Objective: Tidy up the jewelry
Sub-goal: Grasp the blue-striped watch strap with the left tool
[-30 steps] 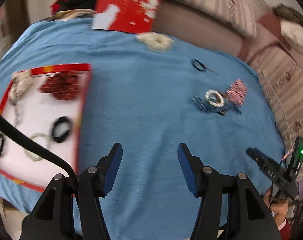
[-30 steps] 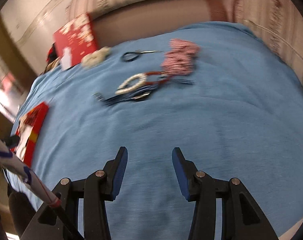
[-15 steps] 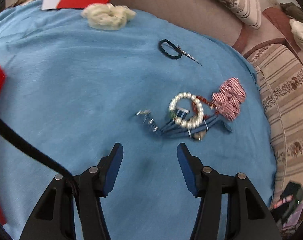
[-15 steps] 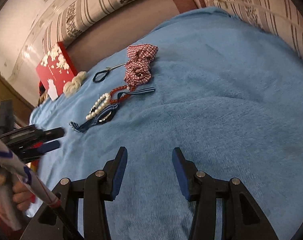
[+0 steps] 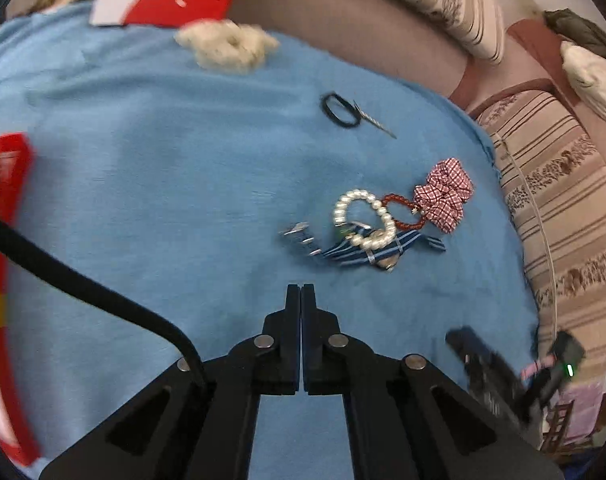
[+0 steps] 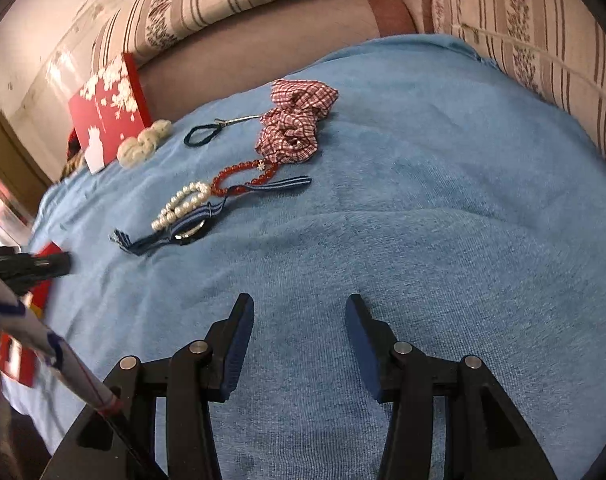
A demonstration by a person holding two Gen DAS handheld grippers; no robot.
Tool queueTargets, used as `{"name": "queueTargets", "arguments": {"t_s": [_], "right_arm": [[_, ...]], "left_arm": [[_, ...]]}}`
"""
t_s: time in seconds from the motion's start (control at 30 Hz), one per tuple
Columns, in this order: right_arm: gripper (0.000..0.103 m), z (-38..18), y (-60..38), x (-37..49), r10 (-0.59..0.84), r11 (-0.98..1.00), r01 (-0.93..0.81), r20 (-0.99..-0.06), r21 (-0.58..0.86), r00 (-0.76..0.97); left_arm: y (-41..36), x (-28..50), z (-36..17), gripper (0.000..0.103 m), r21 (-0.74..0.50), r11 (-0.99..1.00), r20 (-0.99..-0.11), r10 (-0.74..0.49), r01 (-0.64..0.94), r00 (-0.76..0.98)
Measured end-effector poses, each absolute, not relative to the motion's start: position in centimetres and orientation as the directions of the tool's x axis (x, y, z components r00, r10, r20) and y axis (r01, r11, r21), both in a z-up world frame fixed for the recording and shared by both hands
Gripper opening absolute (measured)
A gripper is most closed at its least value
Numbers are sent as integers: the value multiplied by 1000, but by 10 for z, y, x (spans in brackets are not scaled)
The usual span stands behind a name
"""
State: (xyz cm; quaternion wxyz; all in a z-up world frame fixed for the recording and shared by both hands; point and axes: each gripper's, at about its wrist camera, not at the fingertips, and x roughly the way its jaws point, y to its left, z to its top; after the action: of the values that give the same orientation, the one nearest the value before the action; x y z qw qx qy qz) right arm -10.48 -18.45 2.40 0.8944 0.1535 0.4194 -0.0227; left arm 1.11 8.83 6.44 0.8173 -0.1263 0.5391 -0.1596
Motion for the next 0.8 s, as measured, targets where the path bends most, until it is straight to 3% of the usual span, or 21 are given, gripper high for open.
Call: {"name": "queueTargets", "arguments": {"t_s": [0.2, 0.3, 0.37, 0.43, 0.6, 0.7, 0.73, 0.8], "right_arm": [[58, 22, -167, -106, 9, 978, 153, -767, 140, 642], [62, 20, -154, -107, -47, 988, 141, -768, 57, 639], [65, 18, -146, -106, -77, 991, 134, -766, 12, 638], [67, 17, -142, -107, -92, 991, 133, -763, -9, 639], [69, 16, -144, -106, -85, 992, 129, -764, -2, 640], [72, 16, -144, -104, -78, 993, 119, -763, -1, 641], [73, 15, -143, -103, -76, 993, 116, -763, -1, 642], [73, 15, -143, -102, -74, 993, 115, -763, 0, 642]], "left_arm": [[143, -7, 57, 0, -394, 917, -846, -385, 55, 369], [144, -6, 51, 2, -459, 888, -821, -436, 27, 368], [135, -2, 50, 16, -489, 872, -805, -464, 32, 370], [119, 5, 49, 42, -505, 862, -790, -480, 38, 381], [68, 35, 40, 48, -476, 877, -805, -465, 67, 369], [49, 54, 27, 48, -429, 902, -832, -418, 54, 364], [44, 60, 20, 26, -419, 907, -844, -409, 48, 346], [37, 67, 9, 6, -424, 905, -864, -415, 33, 286]]}}
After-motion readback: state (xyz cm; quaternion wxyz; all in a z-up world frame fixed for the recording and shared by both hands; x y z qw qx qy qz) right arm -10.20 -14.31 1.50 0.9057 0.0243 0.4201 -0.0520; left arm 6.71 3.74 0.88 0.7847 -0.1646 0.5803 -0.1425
